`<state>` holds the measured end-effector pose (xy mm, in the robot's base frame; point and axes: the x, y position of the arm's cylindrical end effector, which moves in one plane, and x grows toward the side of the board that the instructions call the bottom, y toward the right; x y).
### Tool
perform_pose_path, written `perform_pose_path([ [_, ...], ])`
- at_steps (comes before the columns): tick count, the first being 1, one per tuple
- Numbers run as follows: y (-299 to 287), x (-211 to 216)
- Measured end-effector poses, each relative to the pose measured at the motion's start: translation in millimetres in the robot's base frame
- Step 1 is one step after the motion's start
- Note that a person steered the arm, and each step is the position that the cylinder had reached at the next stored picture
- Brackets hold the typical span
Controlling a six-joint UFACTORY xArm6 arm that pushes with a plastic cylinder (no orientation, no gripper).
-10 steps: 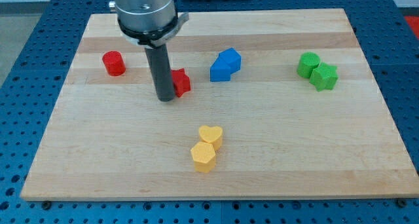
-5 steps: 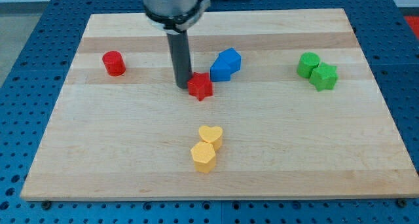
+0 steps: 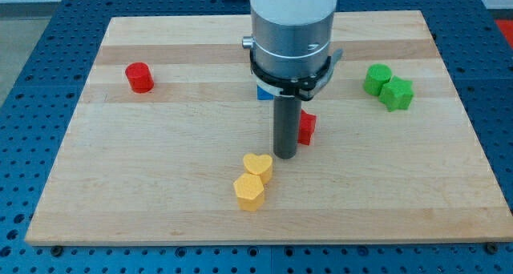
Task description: Slide the red star into the green circle
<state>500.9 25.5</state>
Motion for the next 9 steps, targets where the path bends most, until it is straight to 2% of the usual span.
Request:
perform_pose_path([
  [2,1.5,-36.2],
  [5,71.2,-63.7],
  [7,54.2,-59.3],
  [9,53.2,-92.8],
])
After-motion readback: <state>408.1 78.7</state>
